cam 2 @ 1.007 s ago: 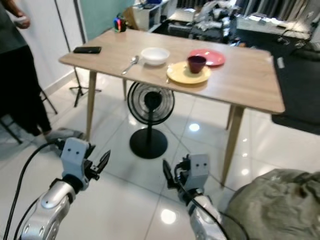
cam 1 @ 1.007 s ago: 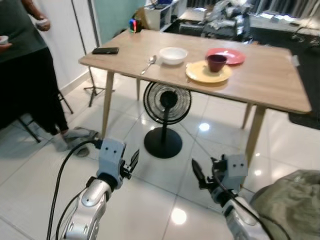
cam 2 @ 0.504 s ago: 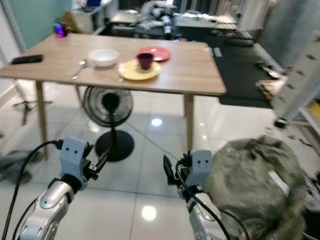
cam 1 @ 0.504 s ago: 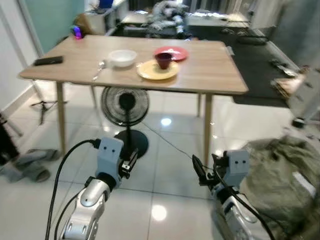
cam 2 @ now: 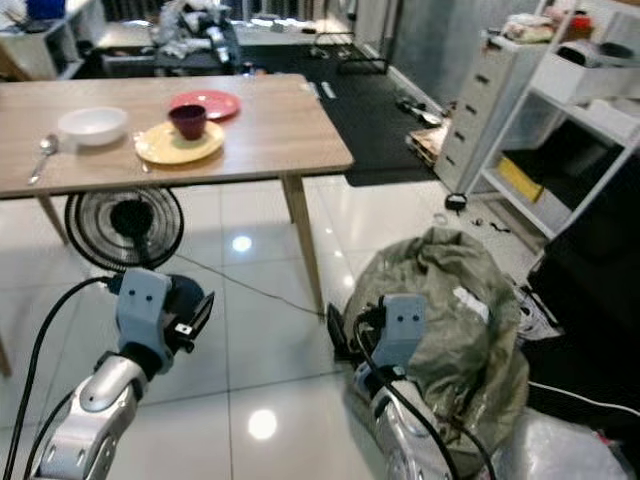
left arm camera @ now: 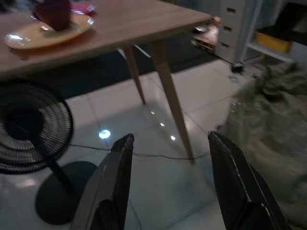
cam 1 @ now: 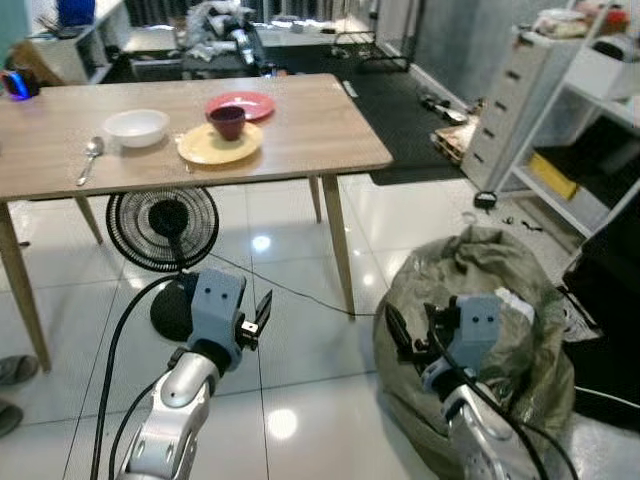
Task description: Setting the table
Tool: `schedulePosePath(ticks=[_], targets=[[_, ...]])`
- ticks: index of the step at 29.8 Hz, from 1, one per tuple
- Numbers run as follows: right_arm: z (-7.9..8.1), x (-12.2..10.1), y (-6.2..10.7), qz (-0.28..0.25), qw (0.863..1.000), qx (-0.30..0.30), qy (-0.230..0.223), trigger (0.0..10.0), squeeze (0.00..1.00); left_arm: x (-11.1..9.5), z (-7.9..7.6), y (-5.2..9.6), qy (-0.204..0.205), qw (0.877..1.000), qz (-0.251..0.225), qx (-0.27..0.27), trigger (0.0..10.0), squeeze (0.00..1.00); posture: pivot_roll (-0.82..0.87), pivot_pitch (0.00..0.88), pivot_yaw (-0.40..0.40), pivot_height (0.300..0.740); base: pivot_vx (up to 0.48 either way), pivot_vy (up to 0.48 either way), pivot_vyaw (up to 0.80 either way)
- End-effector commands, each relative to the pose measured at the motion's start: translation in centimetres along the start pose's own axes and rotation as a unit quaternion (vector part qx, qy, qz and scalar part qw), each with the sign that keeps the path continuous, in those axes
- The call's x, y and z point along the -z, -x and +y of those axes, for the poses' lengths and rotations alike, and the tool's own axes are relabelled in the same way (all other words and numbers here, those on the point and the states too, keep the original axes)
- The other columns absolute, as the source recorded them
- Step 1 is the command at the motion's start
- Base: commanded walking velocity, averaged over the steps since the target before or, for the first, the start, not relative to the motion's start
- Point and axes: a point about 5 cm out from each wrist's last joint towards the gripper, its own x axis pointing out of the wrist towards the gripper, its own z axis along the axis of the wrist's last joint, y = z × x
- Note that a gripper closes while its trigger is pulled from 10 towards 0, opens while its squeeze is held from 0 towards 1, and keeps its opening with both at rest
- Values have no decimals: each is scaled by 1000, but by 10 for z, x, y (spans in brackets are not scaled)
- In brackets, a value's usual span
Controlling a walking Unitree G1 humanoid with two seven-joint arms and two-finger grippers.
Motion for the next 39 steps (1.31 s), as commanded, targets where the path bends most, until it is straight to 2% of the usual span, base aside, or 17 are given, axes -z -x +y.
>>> schedulePosePath(ticks=[1,6,7,8,10,14,22,25,39], targets=[[1,-4,-1,-7,1000,-1,1,10000,0,3,0,0,-2,1000,7,-2,10000,0,-34,0,94,740,480,0,0],[10,-12,-6,-23,999,-29,1,10000,0,-2,0,-2,-12,1000,-5,-3,10000,0,-31,0,99,740,480,0,0],[16,-17,-9,-31,998,-46,-3,10000,0,-6,0,-3,-14,1000,-10,-5,10000,0,-30,0,100,740,480,0,0],[16,-17,-9,-31,998,-46,-3,10000,0,-6,0,-3,-14,1000,-10,-5,10000,0,-30,0,100,740,480,0,0],[30,-26,-14,-45,995,-84,-14,10000,0,-12,1,-5,-18,1000,-22,-6,10000,0,-21,0,96,740,480,0,0],[41,-33,-18,-57,991,-113,-33,10000,0,-18,1,-7,-17,999,-32,-9,10000,0,-17,0,93,740,476,0,0],[40,-32,-20,-49,993,-105,-8,10000,0,-17,1,-7,-16,999,-33,-10,10000,0,-17,0,92,740,460,0,334],[40,-32,-21,-49,993,-105,-11,10000,0,-17,1,-7,-16,999,-32,-10,10000,0,-17,0,93,740,454,0,690],[39,-34,-21,-53,994,-97,-20,10000,0,-18,1,-6,-15,999,-31,-10,10000,0,-13,0,94,740,447,0,0]])
